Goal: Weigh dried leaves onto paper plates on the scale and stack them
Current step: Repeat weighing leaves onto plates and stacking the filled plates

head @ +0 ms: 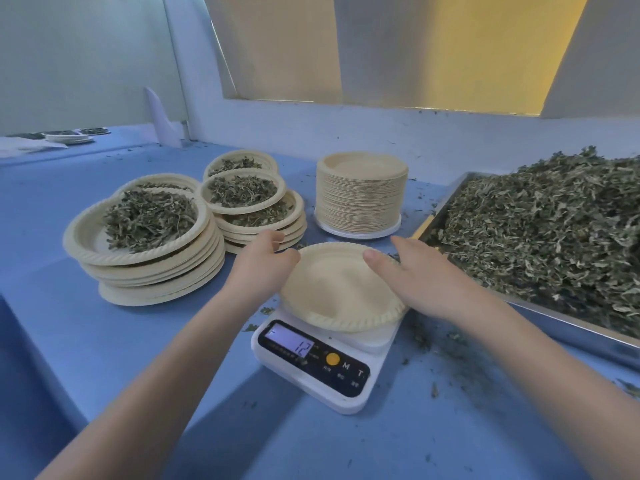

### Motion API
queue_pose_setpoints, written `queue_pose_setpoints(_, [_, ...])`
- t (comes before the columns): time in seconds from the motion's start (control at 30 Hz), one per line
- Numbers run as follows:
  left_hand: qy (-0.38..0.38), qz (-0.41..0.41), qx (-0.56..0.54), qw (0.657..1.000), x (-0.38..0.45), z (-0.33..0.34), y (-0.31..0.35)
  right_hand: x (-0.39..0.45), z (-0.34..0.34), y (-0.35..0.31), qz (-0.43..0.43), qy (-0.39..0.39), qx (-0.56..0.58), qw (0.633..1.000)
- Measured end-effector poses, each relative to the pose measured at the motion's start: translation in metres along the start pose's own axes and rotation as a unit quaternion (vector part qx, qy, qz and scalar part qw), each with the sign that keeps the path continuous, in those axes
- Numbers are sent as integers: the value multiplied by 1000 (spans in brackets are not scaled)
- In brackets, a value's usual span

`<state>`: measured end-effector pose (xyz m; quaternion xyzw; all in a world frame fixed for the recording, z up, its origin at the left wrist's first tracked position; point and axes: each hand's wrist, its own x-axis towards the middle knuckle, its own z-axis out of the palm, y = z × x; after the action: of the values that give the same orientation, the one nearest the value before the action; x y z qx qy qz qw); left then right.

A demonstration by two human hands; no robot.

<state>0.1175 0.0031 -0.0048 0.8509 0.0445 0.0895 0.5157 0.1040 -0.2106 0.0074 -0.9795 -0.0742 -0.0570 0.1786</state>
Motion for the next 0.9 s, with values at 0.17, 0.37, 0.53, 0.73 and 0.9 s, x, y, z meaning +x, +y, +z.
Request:
queue_pose_setpoints(0.17, [3,-4,-15,1000,1,-1,-3,-4,-2,-2,-14,-8,-1,1000])
queue_pose_setpoints(0.37, [2,9,-17,1000,0,-1,-3,-11,-6,-3,-37,-29,-10,999])
queue_pose_setpoints(0.53, [29,90,95,991,-6,2,14,-10,-11,0,-39,-32,-1,999])
queue_pose_setpoints(0.73, [-38,199,174,964,-7,33,59,-12,-26,2,-51,-26,36,998])
queue_pose_setpoints(0.9, [-36,190,156,969,-4,45,64,-30,-16,1,-122,-101,-40,987])
